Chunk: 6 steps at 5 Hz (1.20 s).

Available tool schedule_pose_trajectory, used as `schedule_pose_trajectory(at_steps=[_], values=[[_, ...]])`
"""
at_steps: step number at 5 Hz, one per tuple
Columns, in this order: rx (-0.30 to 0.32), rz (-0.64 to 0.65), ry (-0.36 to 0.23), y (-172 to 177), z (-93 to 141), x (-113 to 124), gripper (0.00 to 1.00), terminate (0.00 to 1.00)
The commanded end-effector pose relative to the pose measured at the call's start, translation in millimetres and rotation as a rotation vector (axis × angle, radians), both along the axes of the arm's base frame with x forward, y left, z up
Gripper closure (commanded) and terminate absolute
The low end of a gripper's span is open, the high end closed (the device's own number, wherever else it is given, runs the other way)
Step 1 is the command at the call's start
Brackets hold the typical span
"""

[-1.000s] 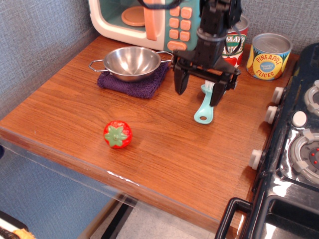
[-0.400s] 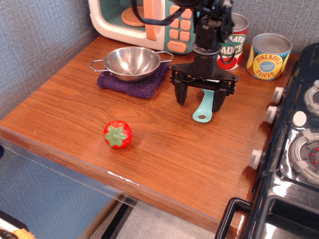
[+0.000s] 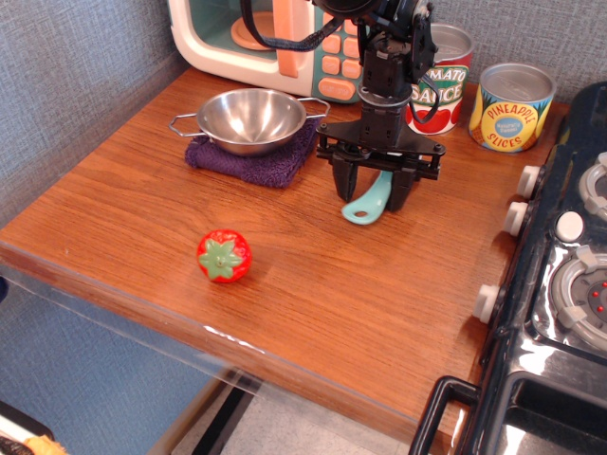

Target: Move the blue brush to the empty corner of the table in front of the microwave.

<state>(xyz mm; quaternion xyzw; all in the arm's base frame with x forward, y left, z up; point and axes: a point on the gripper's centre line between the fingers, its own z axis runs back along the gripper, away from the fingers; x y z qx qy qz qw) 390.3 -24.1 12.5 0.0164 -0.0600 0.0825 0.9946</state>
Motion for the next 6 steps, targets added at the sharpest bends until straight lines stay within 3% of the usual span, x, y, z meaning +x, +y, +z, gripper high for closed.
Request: schedule_pose_trajectory(at_steps=[1, 2, 4, 5, 6], values=[[0.045, -0.044, -0.019, 4.6, 11.3, 2.8, 1.0, 0.0], [0.02, -0.065, -0.006, 9.7, 20.4, 2.0, 1.0, 0.0], [-0.096, -0.092, -0.106, 38.5, 94.5, -4.9, 1.0, 0.0], [-0.115, -0.101, -0.098, 63.8, 108.6, -21.4, 1.0, 0.0], [-0.045, -0.123, -0.07, 107.9, 117.7, -50.9, 1.0, 0.0]])
